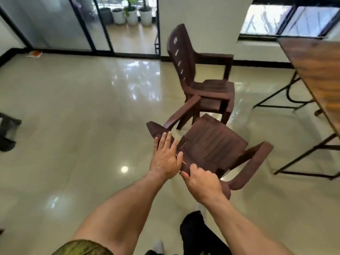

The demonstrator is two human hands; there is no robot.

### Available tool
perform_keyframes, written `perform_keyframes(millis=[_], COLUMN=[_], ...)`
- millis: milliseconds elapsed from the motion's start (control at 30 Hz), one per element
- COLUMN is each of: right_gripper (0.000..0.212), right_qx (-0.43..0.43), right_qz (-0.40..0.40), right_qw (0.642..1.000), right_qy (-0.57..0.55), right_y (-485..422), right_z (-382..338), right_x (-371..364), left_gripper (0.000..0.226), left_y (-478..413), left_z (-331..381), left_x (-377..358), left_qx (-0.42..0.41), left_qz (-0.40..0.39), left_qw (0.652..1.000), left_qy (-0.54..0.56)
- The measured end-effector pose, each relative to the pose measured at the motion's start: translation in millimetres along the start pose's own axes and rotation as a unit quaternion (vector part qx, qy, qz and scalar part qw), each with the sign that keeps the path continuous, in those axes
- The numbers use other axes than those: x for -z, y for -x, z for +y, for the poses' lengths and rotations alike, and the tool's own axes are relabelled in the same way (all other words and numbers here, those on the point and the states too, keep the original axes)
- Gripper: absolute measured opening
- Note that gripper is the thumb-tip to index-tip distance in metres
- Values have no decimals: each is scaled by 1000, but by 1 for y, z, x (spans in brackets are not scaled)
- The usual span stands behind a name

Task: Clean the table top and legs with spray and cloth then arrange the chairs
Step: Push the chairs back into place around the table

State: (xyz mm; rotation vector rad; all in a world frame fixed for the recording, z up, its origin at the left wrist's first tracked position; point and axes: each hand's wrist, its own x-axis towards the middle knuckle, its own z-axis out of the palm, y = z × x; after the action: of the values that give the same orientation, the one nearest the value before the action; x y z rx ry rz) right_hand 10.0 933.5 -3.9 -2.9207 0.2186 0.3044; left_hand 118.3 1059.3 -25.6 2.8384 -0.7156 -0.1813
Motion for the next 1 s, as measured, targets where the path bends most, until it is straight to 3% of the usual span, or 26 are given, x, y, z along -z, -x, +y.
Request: perform_keyframes(millis=[200,400,600,733,900,1000], right_gripper=[50,57,104,123,134,133], right_qx=[-128,-195,-311,-386,-439,-454], right_qz=[33,57,127,112,80,73], right_qw=[991,979,942,913,890,884], right_qy=[24,10,-19,-66,-89,-83], right_y=[26,-2,-58,-90,-126,-138], right_z=[23,26,98,143,179,182], right_x=[0,4,14,32,50,50], left_gripper=[65,69,74,74,75,79], left_y=[-12,-69,-169,-221,-282,-307], left_z=[48,54,111,145,177,185], left_x=[-10,-12,-12,-14,-12,-12], left_qx=[-68,-136,-225,-260,-320,-388], left_qz=[10,-59,-104,-129,-148,-160], left_qw=[997,989,967,955,929,898], left_qy=[18,-15,-56,-69,-108,-136])
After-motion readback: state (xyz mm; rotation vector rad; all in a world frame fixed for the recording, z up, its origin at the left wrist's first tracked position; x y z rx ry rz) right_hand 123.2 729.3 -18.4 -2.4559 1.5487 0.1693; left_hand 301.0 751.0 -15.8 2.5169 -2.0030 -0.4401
